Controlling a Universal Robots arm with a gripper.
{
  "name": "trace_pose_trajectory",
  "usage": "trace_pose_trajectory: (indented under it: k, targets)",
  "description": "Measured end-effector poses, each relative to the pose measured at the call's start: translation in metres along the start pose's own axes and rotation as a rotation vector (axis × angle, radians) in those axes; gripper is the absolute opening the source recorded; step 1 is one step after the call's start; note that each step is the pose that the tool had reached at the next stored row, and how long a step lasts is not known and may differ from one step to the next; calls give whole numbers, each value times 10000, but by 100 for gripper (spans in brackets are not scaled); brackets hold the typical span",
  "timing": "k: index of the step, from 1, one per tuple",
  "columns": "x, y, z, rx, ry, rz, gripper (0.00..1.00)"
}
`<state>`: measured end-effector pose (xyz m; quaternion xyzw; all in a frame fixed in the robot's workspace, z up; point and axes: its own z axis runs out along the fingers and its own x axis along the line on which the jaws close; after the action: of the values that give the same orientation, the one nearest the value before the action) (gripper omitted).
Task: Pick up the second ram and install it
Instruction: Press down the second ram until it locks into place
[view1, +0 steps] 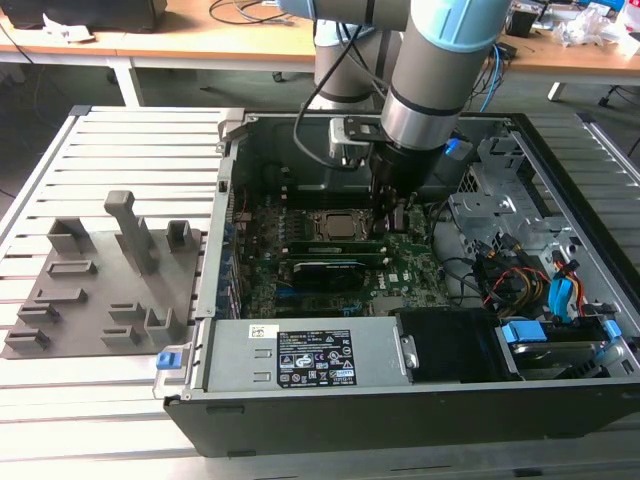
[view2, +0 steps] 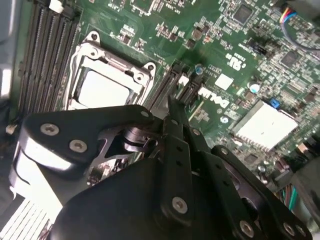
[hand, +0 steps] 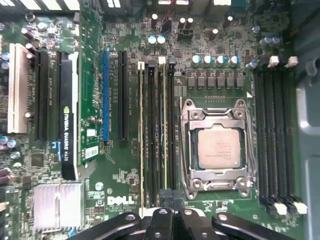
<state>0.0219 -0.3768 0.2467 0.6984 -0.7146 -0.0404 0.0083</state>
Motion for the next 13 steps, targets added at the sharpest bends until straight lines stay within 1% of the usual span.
trace_pose_trajectory:
  k: [2,3,6,7,9,11,13]
  targets:
    - [-2,3,-38,1,-1,0,11]
    - [-1,13,-37,2,-2,2,11]
    - [2,148,-28,15,0,-1,11]
    - [4,215,-24,28,0,-2,11]
    - [6,286,-19,40,0,-1,11]
    - [8,425,-8,68,-3,-2,11]
    - [11,535,-1,88,-3,-3,11]
